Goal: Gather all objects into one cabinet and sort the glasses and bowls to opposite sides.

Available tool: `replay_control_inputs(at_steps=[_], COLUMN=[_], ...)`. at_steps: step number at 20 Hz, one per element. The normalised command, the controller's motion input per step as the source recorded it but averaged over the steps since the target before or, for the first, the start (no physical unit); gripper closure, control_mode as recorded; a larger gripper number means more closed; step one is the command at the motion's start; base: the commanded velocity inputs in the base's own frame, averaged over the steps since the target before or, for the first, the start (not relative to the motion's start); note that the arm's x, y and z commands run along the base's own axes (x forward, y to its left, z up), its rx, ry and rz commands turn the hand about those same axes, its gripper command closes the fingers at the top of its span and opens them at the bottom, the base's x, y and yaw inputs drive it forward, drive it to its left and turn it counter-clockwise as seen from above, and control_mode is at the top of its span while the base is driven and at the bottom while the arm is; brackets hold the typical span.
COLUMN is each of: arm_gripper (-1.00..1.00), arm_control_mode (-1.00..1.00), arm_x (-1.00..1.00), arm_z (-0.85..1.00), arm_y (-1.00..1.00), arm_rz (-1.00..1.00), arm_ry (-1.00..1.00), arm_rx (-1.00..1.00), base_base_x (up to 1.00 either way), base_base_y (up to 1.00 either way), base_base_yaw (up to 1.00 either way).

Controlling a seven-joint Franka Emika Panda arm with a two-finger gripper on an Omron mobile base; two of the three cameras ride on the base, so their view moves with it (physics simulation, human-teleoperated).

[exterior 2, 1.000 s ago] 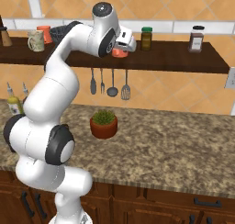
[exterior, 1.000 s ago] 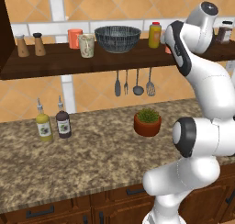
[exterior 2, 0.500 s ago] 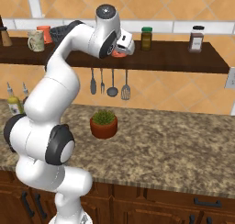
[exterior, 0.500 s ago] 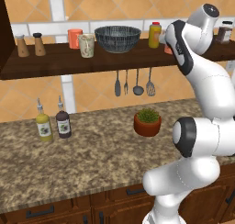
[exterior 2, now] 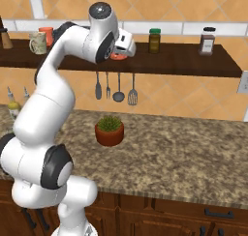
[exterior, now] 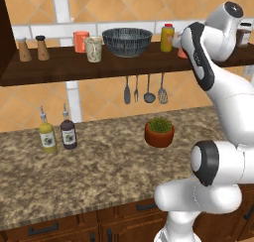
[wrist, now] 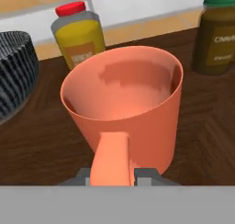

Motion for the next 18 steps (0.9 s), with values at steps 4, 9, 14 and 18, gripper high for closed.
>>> replay_control_inputs(at_steps=[4,9,14,18], arm_gripper=[1.00,1.00,1.00,1.00], arm_control_mode=[-1.00,-1.00,-1.00,-1.00], arm_x=[-0.71,-0.54,-0.58,-0.56], arm_z=[0.19,0.32,0.19,0.06], arm_y=[0.58,0.79,0.81,0.79], arm_rz=[0.03,0.05,0.07,0.08], arm_ry=[-0.15,-0.13,-0.02,0.00], arm_rx=[-0.13,-0.10,0.00,0.05], base_base_x=[0.00,0.00,0.00,0.00], base_base_y=[0.00,0.00,0.00,0.00], base_base_yaw=[0.00,0.00,0.00,0.00])
